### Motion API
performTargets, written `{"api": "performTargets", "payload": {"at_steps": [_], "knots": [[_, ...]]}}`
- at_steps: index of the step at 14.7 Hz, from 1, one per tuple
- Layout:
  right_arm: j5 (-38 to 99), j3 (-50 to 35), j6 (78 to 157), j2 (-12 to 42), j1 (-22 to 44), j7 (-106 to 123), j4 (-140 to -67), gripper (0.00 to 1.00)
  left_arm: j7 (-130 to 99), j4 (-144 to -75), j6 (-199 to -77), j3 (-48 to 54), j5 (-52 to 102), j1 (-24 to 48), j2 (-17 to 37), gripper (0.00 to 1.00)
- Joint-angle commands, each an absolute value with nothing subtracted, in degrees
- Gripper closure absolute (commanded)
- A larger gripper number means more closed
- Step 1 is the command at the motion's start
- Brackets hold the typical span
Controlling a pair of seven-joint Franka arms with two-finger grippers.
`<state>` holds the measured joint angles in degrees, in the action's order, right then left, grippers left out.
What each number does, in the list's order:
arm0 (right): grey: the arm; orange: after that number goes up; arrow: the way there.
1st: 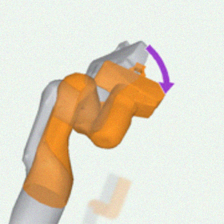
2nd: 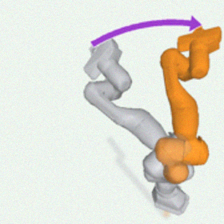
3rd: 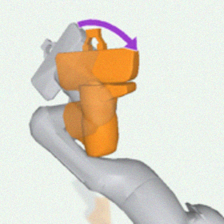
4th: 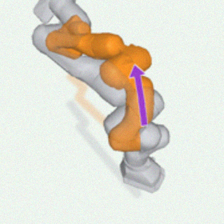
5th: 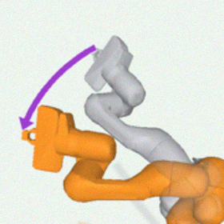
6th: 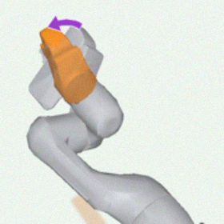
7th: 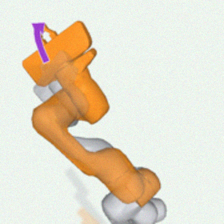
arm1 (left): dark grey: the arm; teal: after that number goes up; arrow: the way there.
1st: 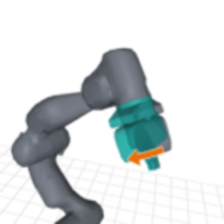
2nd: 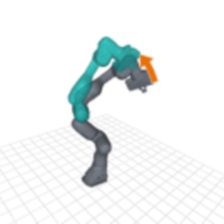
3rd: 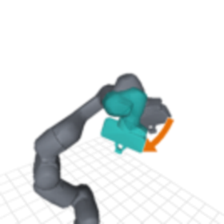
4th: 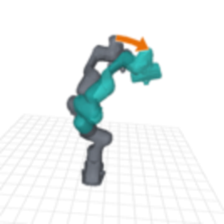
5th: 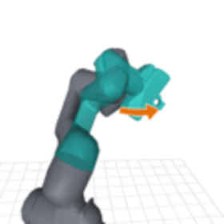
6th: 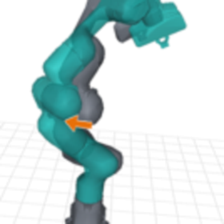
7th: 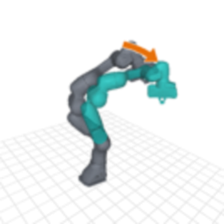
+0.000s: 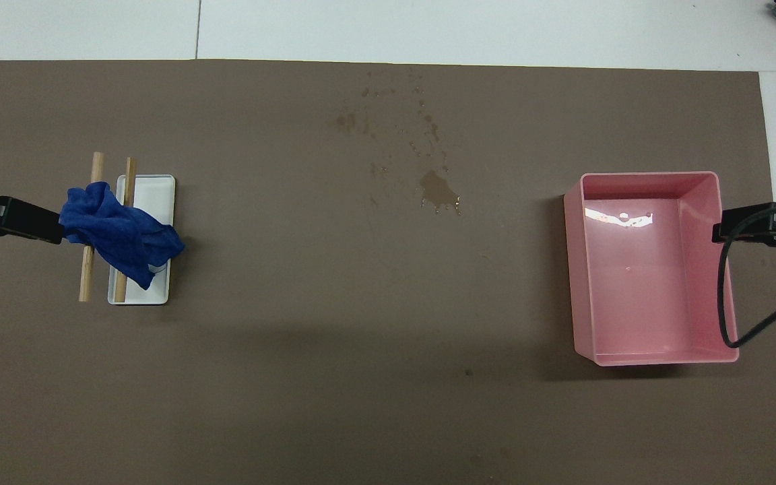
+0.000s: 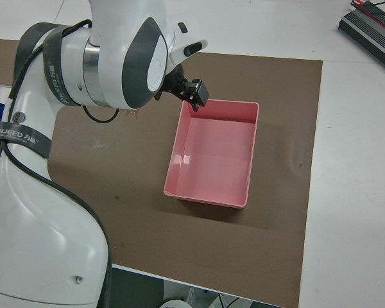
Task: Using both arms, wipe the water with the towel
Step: 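Move the left gripper toward the blue cloth on the white tray, then grasp the blue cloth with the left gripper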
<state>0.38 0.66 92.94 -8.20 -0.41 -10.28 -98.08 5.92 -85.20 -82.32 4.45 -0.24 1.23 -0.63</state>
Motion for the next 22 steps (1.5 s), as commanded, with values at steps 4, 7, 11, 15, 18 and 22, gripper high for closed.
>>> {"api": "performTargets", "payload": {"at_steps": [4, 7, 11, 15, 18, 22], "knots": [[1.3, 0.5, 93.0, -9.1, -0.9, -11.2, -99.1, 0.00, 6.2, -87.0, -83.9, 4.0, 0.1, 1.1, -1.2, 0.00], [1.3, 0.4, 92.3, -9.2, -0.7, -11.2, -99.1, 0.00, 5.4, -89.4, -85.7, 4.0, 0.1, 0.9, -2.2, 0.00], [0.4, -0.5, 89.1, -9.5, -0.4, -9.8, -99.1, 0.00, 4.5, -95.0, -97.6, 3.7, -0.1, 0.6, -2.1, 0.00], [-1.3, -1.7, 88.3, -4.7, -0.4, -9.6, -92.8, 0.00, 3.4, -103.5, -108.9, 3.6, -2.0, -2.2, -1.0, 0.00], [-1.0, -1.7, 85.9, 0.7, -0.6, -9.8, -85.2, 0.00, -0.2, -112.2, -118.8, 3.6, -2.7, -2.5, -1.1, 0.00], [-1.3, -1.6, 83.9, 1.1, -1.0, -9.8, -84.7, 0.00, -0.9, -117.3, -124.8, 3.6, -3.5, -3.3, -1.0, 0.00]]}}
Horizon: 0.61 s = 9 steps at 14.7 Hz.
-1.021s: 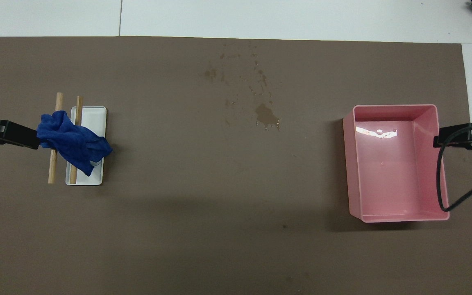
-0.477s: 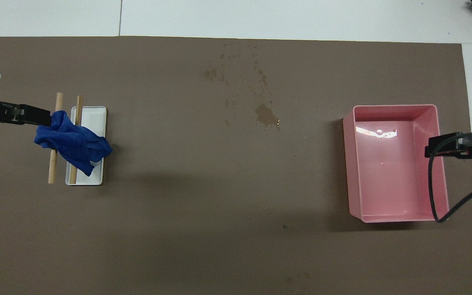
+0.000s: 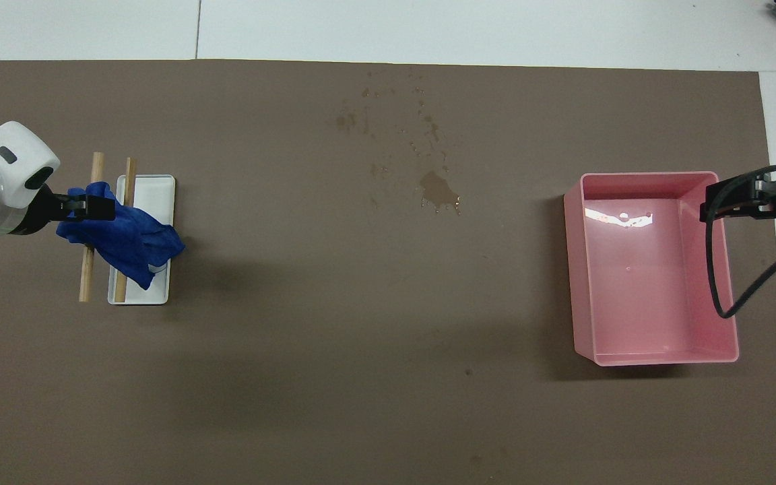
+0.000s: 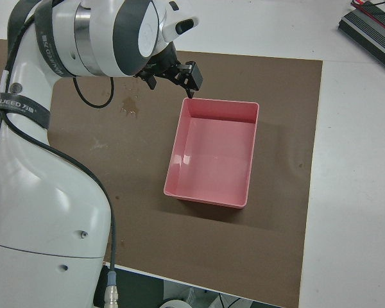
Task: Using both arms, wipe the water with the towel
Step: 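Grasp the blue cloth with the left gripper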
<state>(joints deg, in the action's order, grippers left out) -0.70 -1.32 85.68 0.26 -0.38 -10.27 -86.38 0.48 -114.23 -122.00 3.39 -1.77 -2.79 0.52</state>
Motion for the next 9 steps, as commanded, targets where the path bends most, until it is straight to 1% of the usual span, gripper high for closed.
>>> {"api": "performTargets", "payload": {"at_steps": [1, 7, 9], "knots": [[-1.2, -1.6, 84.0, 1.1, -1.1, -9.8, -85.1, 0.00, -0.8, -118.3, -126.5, 3.6, -4.9, -3.3, -1.0, 0.00], [-1.1, -1.3, 84.3, 0.6, -1.3, -9.8, -85.9, 0.00, -3.2, -119.1, -127.6, 3.6, -6.1, -3.3, -0.2, 0.00], [-1.1, -1.3, 84.2, 0.5, -1.3, -9.8, -86.0, 0.00, -3.3, -119.5, -127.6, 3.6, -6.1, -3.3, -0.3, 0.07]]}}
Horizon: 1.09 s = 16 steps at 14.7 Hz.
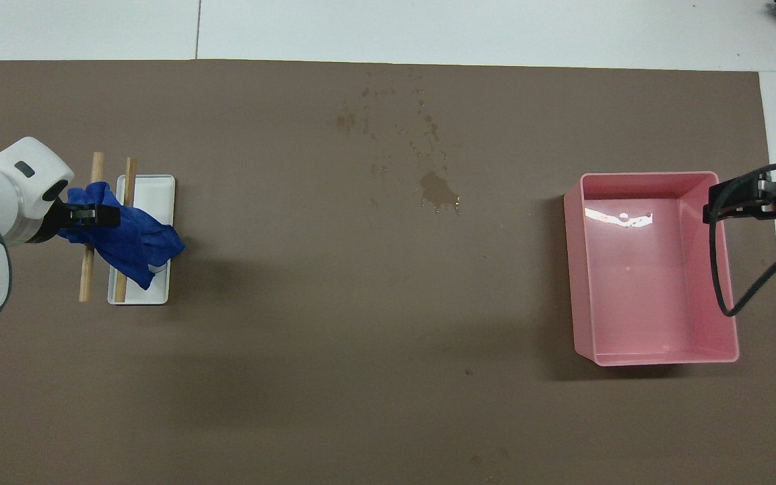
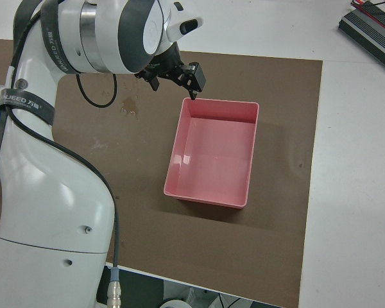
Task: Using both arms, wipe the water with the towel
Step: 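Grasp the blue cloth with the left gripper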
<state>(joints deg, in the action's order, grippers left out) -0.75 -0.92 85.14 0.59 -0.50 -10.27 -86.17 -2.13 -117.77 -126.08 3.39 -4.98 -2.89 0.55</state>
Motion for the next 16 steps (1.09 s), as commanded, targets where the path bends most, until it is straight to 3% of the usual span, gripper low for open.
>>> {"api": "performTargets", "payload": {"at_steps": [1, 3, 4, 8, 13, 16], "knots": [[-1.1, -1.3, 84.2, 0.5, -1.3, -9.8, -86.0, 0.00, -3.3, -119.7, -127.4, 3.6, -6.1, -3.3, -0.4, 0.19], [-1.1, -1.2, 84.3, 0.5, -1.3, -9.9, -86.0, 0.00, -3.9, -119.9, -127.5, 3.7, -6.1, -3.3, -0.4, 0.66], [-1.0, -1.2, 84.3, 0.5, -1.3, -10.1, -86.0, 0.00, -4.0, -119.8, -127.4, 3.7, -6.1, -3.3, -0.4, 0.97], [-0.5, -1.2, 84.5, 0.0, -1.3, -10.5, -87.1, 0.00, -4.0, -116.6, -124.7, 3.7, -6.0, -3.4, 0.5, 1.00], [-0.5, -1.2, 84.6, -0.4, -1.3, -10.6, -87.7, 0.00, -4.1, -106.6, -112.4, 3.7, -4.1, -3.4, 1.9, 1.00], [-0.5, -1.2, 84.8, -0.4, -1.2, -10.6, -87.8, 0.00, -7.4, -100.5, -103.7, 3.4, 5.2, -3.8, 1.8, 1.00]]}}
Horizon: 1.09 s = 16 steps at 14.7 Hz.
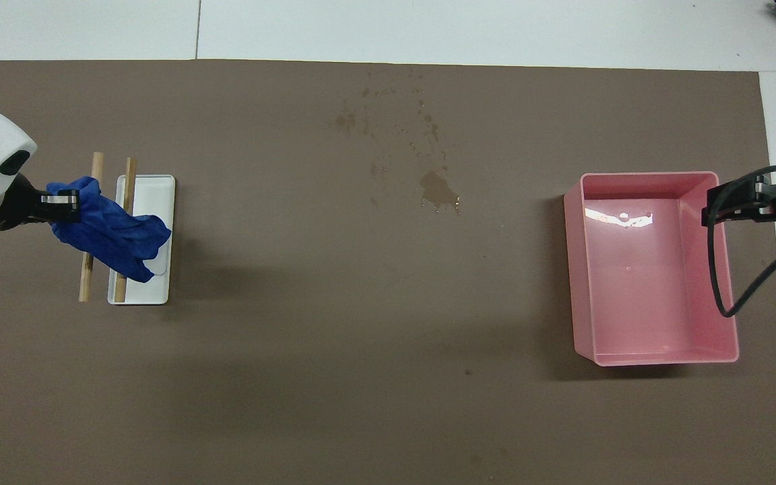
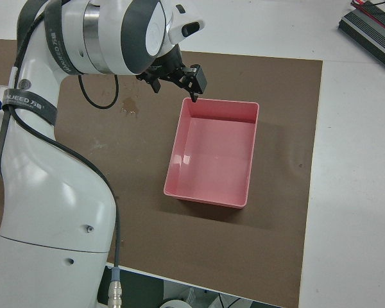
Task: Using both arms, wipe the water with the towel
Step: 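Grasp the blue cloth with the left gripper, then lift the blue cloth off the tray with the left gripper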
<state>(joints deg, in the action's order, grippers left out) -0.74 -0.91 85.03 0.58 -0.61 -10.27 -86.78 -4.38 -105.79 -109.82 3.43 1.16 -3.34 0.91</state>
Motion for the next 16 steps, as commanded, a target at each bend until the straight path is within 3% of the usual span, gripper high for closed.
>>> {"api": "performTargets", "payload": {"at_steps": [1, 9, 16], "knots": [[-0.4, -1.2, 84.9, -0.4, -1.2, -10.7, -87.7, 0.00, -12.1, -99.2, -101.2, 3.4, 7.1, -3.7, 1.8, 1.00], [-0.4, -1.3, 86.3, -0.3, -0.9, -10.5, -87.7, 0.00, -58.8, -98.4, -100.3, 6.4, 23.1, -2.5, -0.2, 1.00], [-0.3, -1.6, 88.3, -1.3, 1.0, -10.8, -90.2, 0.00, -76.4, -99.5, -106.4, 9.3, 36.8, 0.6, -0.5, 1.00]]}}
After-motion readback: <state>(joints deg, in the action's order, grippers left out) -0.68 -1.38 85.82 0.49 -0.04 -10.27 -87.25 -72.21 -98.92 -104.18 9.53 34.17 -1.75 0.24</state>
